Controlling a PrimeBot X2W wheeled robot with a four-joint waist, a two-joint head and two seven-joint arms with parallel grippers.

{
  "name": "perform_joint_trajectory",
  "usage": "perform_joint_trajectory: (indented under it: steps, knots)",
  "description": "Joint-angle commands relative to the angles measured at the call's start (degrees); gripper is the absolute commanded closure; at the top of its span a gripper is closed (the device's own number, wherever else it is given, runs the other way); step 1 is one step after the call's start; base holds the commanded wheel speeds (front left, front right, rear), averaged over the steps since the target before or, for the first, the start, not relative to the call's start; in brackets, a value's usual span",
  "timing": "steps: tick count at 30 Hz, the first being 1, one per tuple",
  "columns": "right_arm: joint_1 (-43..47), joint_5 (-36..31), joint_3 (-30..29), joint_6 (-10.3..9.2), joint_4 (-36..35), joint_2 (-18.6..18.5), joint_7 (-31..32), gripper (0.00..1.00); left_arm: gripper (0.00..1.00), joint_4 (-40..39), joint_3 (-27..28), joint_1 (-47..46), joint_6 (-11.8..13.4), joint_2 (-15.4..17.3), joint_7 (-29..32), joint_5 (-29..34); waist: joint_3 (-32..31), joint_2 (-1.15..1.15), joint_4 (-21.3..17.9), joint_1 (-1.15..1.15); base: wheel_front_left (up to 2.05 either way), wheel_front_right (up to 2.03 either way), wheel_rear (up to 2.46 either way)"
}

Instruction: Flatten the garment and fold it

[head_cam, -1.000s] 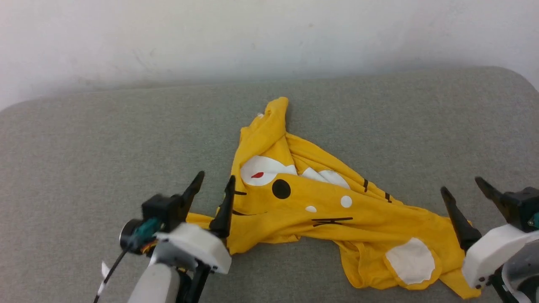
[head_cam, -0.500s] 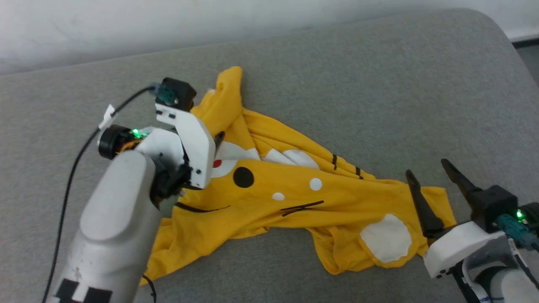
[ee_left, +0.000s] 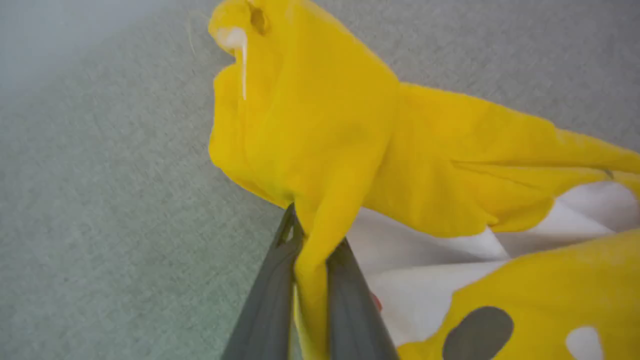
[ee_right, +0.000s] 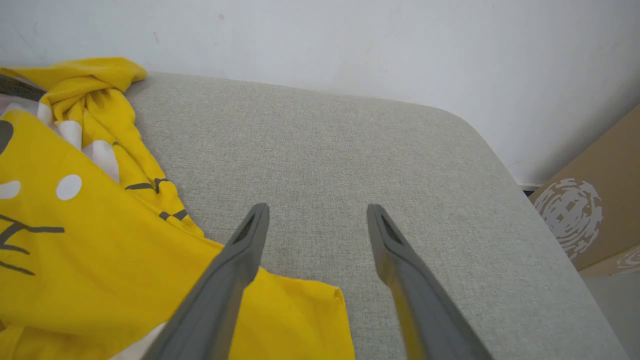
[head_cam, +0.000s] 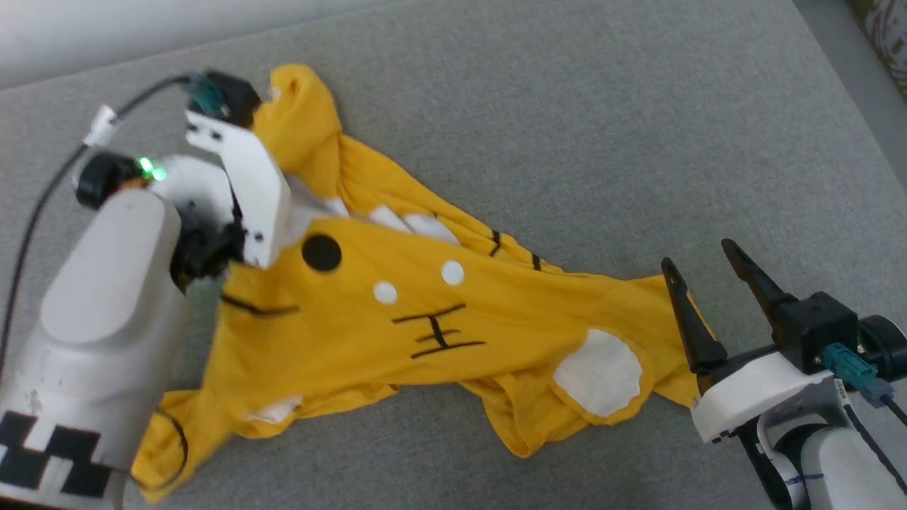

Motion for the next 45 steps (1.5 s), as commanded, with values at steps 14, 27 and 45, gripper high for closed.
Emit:
perform_joint_trajectory:
  steps: [14,27,45]
  knots:
    - [-2.28,-0.71,2.47,-0.12,2.59,1.29,-1.2,0.0,0.0,12.57,0.14,-10.44,2.12,-2.06,-32.87,9.02,0.65,0.0,-0.09,-0.01,0.0,0.0,0.0]
    - [2.34,-0.46,-1.57,-0.12,4.47,-1.23,2.24,0.0,0.0,12.73,5.23,-3.88,5.02,-5.49,-56.09,5.7,-9.63,0.0,7.16,-0.01,0.0,0.0,0.0]
    - [1.02,9.45,-0.49,-0.12,9.13,-12.95,23.28,0.0,0.0,-29.08,12.36,39.45,15.86,-8.99,-56.81,8.31,-13.53,0.0,20.34,-0.01,0.0,0.0,0.0]
